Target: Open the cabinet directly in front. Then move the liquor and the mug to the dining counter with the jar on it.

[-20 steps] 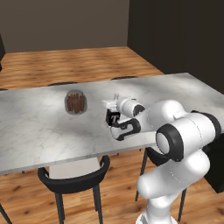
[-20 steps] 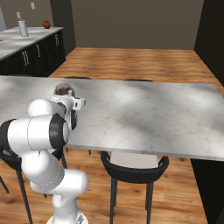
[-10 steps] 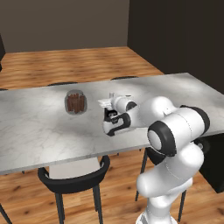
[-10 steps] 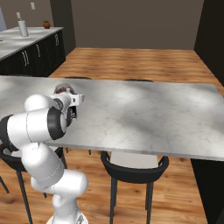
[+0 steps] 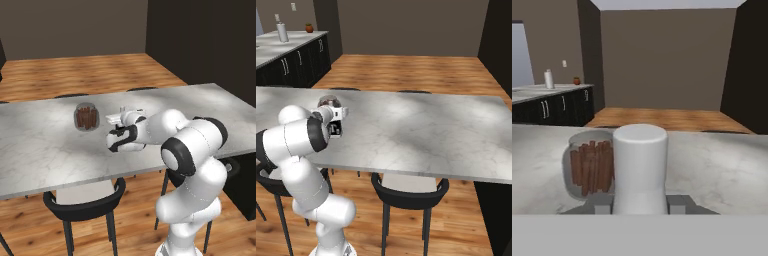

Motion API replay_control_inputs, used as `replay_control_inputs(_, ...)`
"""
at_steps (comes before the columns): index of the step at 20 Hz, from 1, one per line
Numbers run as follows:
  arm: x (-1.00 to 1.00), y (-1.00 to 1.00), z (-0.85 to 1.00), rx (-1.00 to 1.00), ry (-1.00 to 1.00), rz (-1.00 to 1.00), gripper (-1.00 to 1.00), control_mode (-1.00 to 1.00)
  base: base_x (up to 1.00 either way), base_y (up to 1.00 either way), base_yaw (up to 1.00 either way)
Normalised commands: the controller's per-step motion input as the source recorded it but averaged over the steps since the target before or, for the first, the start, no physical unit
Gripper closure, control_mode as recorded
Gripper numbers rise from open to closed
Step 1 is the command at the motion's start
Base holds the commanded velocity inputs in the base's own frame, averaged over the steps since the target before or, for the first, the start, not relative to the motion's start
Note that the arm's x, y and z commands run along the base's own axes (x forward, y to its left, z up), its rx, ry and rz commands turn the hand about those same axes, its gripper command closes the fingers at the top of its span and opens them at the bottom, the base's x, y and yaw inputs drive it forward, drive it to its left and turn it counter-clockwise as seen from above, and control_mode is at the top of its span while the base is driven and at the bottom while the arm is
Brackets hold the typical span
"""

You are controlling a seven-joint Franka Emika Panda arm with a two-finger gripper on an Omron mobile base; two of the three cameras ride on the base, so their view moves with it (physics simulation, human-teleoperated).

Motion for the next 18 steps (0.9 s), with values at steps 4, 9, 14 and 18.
replay_control_inputs(4,0.04,0.0,0.0,0.0,0.01,0.0,-1.0,-1.0,0.0,0.0,0.0)
replay_control_inputs(9,0.0,0.0,0.03,0.0,0.0,0.0,-1.0,-1.0,0.0,0.0,0.0)
replay_control_inputs(14,0.0,0.0,0.65,0.0,0.06,-0.01,-1.0,-1.0,0.0,0.0,0.0)
replay_control_inputs(18,-0.04,0.0,1.0,0.0,0.14,-0.01,-1.0,-1.0,0.0,0.0,0.0)
